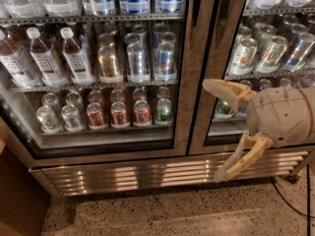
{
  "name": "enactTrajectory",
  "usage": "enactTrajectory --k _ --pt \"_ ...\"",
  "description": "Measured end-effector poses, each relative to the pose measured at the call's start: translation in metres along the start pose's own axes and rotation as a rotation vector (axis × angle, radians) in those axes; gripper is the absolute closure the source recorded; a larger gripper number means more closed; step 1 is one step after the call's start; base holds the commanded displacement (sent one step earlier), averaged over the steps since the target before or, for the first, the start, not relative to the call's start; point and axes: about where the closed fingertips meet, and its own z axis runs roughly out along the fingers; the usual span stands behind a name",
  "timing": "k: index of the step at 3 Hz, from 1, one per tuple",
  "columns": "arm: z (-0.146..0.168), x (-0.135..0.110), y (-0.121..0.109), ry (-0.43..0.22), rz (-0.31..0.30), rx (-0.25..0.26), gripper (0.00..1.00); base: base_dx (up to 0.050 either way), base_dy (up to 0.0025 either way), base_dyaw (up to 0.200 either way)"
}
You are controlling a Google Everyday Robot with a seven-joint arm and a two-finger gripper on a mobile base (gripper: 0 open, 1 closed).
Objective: Open right fridge door
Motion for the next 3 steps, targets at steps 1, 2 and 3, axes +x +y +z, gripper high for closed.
enactTrajectory --k 1,2,3 --pt "0.0001 -0.0007 0.0 0.0 -0.002 0.0 0.0 0.0 0.0 0.0" --pt "0.0017 0.0003 0.0003 -0.018 0.007 0.0 0.0 0.0 0.0 0.0" --pt "0.0003 0.0031 0.0015 -0.054 0.004 0.054 0.0 0.0 0.0 0.0"
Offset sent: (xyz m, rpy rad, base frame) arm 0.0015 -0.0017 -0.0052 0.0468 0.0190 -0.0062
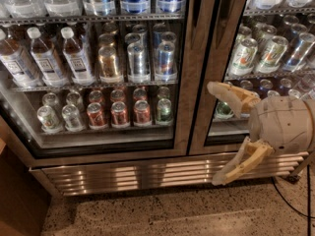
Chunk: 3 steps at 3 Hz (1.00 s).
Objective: Open right fridge door
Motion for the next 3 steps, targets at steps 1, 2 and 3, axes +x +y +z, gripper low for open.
enactTrajectory --k 1,2,3 --pt "-0.002 0.0026 0.0024 -0.013 -0.026 0.075 0.0 0.0 0.0 0.0" --pt "-0.0083 0.0007 -0.0059 -0.006 -0.016 0.092 0.0 0.0 0.0 0.0" --pt "-0.0087 0.0005 -0.0063 -0.005 -0.016 0.093 0.0 0.048 0.0 0.0"
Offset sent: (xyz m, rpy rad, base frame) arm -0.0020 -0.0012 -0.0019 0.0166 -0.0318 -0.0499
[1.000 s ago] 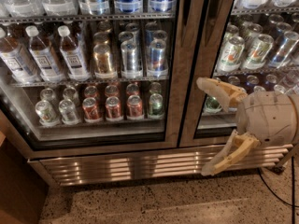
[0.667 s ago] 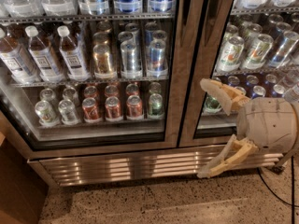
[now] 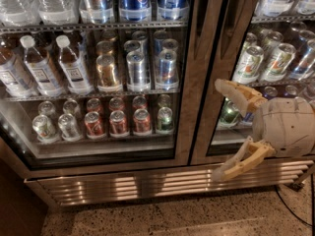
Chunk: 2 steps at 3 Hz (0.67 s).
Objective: Open right fridge door
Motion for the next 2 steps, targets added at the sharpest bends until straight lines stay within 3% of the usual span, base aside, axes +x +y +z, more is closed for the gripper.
enactTrajectory --k 1,2 --pt "0.0 0.0 0.0 0.0 0.0 0.0 0.0 0.0 0.00009 -0.199" --pt "0.0 0.0 0.0 0.0 0.0 0.0 0.0 0.048 0.0 0.0"
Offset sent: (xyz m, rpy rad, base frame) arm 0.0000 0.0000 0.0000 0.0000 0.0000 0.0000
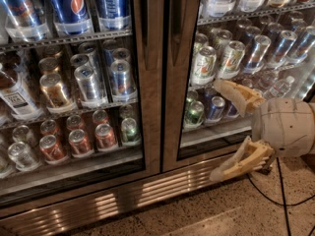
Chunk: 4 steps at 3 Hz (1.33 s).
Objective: Open right fridge door
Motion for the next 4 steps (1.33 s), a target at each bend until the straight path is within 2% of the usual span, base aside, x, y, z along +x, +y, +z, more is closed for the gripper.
enactTrajectory --k 1,2,3,4 --pt "0.0 0.0 0.0 0.0 0.0 0.0 0.0 0.048 0.00008 -0.001" --pt "0.0 0.0 0.0 0.0 0.0 0.0 0.0 0.0 0.0 0.0" --pt "-0.005 -0.021 -0.004 0.006 -0.024 0.023 0.0 0.0 0.0 0.0" --pt "-0.013 -0.058 -0.002 0.008 -0.087 0.048 0.0 0.0 0.0 0.0"
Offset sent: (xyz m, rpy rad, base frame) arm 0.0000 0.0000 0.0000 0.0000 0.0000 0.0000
